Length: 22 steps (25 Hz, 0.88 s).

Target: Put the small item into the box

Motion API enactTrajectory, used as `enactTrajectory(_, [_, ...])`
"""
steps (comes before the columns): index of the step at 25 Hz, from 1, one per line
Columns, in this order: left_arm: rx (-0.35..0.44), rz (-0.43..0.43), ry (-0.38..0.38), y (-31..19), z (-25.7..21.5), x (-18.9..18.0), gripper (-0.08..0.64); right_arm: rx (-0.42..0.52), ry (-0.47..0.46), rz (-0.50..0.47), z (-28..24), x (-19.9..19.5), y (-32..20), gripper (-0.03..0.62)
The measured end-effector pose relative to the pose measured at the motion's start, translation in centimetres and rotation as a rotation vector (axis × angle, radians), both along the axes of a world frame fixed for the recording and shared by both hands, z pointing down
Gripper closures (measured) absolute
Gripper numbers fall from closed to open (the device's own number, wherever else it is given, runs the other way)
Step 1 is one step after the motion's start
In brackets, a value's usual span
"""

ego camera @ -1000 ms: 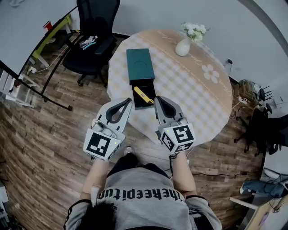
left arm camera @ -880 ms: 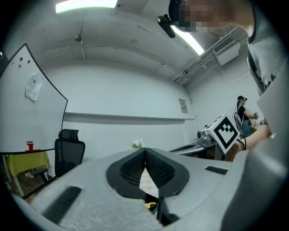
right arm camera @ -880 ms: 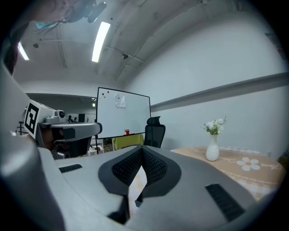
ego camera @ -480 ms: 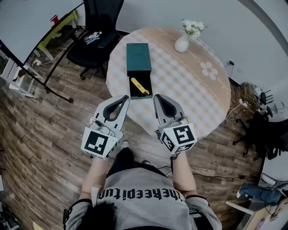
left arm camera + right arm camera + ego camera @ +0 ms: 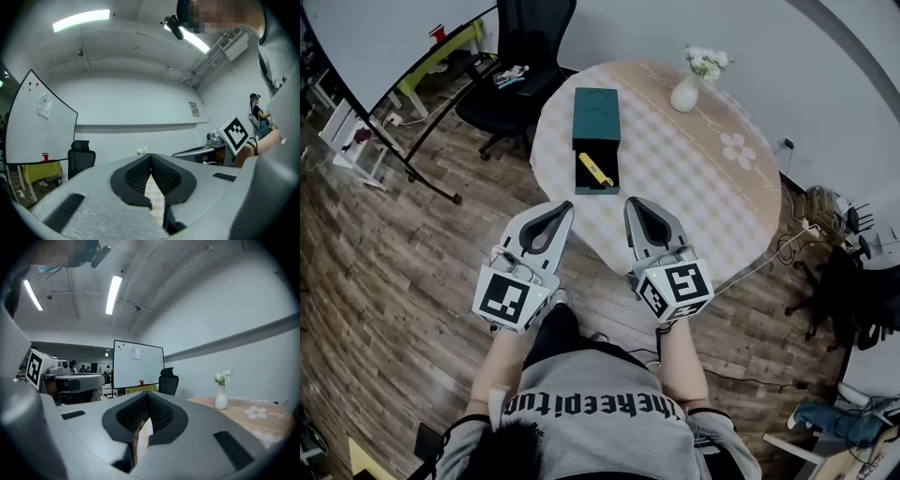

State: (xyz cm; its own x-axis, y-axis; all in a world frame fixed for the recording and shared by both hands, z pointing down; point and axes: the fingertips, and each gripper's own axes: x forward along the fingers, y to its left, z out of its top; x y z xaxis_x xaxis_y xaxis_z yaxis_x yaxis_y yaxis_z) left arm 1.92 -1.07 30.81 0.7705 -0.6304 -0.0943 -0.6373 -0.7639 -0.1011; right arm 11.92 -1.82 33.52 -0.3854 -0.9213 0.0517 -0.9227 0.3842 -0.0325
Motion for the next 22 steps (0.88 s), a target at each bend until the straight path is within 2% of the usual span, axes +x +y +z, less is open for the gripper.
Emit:
enactTrajectory(11, [0.025, -0.036, -0.003, 4.7, -0.7, -0.4, 0.545, 0.024, -0.010, -0.038, -0.9, -0.4, 4.2, 0.588])
enactTrajectory(22, [0.033, -0.044, 0.003, 6.6, -1.0, -0.2, 0.545, 0.043, -0.011, -0.040, -1.5, -0.1, 6.4, 0.588])
